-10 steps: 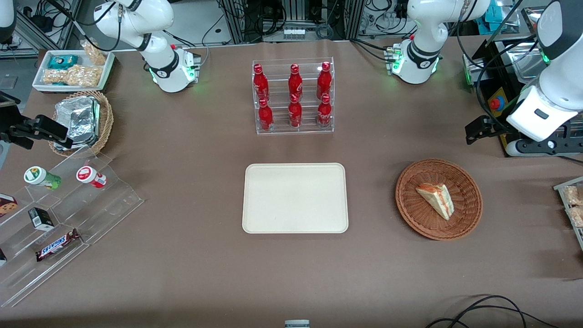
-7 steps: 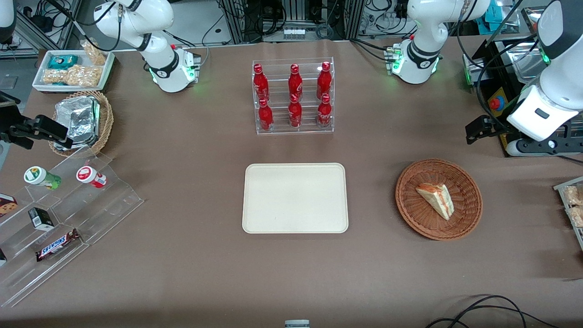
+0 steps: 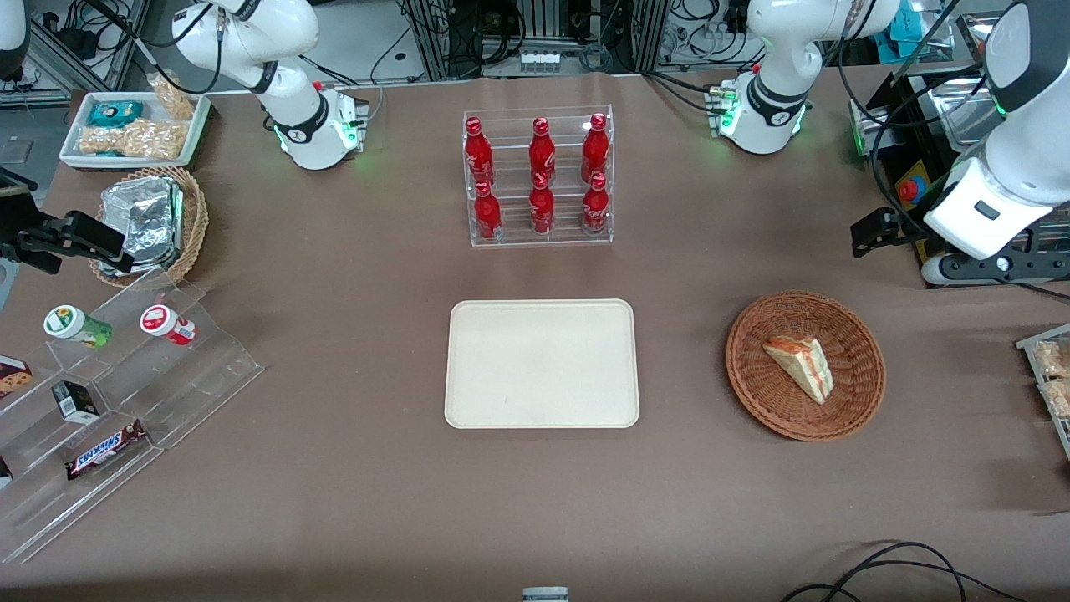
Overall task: Place sandwich from basket to tray
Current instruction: 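Move the left gripper over the sandwich in the wicker basket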
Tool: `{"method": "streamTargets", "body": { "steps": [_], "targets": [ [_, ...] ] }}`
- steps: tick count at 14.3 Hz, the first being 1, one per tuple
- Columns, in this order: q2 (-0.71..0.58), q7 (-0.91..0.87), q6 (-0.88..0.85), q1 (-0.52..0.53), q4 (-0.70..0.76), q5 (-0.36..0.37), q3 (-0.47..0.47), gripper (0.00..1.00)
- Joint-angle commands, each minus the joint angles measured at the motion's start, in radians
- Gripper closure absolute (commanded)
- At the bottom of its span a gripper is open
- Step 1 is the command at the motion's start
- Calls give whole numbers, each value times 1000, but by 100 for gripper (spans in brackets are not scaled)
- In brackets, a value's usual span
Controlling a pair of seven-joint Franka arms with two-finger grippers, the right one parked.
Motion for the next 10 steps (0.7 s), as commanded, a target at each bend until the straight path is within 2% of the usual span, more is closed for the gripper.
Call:
{"method": "streamTargets", "body": {
  "steps": [1, 4, 10],
  "targets": [
    [31, -6, -6, -8, -13, 3, 7, 0],
    [101, -18, 80, -5, -75, 11, 9, 0],
    [129, -101, 548, 12, -373, 11, 16, 0]
  ]
}}
